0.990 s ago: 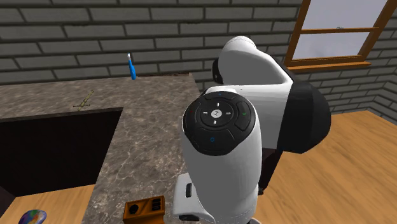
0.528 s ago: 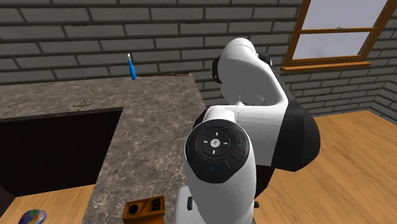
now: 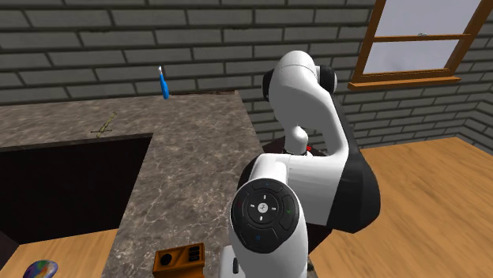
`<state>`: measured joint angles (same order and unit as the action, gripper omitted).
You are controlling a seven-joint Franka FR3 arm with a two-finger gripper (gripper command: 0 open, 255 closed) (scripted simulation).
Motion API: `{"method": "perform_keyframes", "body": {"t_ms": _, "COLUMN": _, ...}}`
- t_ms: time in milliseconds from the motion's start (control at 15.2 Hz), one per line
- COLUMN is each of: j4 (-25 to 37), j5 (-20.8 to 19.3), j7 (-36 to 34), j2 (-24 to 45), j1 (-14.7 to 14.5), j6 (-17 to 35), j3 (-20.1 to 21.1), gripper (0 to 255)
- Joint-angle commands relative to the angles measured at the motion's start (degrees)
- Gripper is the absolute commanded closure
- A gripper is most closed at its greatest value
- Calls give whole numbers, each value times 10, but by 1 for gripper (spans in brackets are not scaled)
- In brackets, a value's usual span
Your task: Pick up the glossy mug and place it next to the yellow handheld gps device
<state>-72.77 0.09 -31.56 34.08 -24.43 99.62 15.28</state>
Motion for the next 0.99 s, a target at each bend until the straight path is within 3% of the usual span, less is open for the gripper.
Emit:
{"method": "perform_keyframes", "body": {"t_ms": 0, "j4": -9, "j5": 0, "j7": 0, "j2": 3, "j1": 0, "j6": 13, "j3": 0, "gripper": 255}}
{"method": "perform_keyframes", "body": {"t_ms": 528, "j4": -49, "j5": -3, "j7": 4, "j2": 16, "j1": 0, "j6": 65, "j3": -2, "gripper": 255}}
{"method": "perform_keyframes", "body": {"t_ms": 924, "j4": -49, "j5": -3, "j7": 4, "j2": 16, "j1": 0, "j6": 65, "j3": -2, "gripper": 255}}
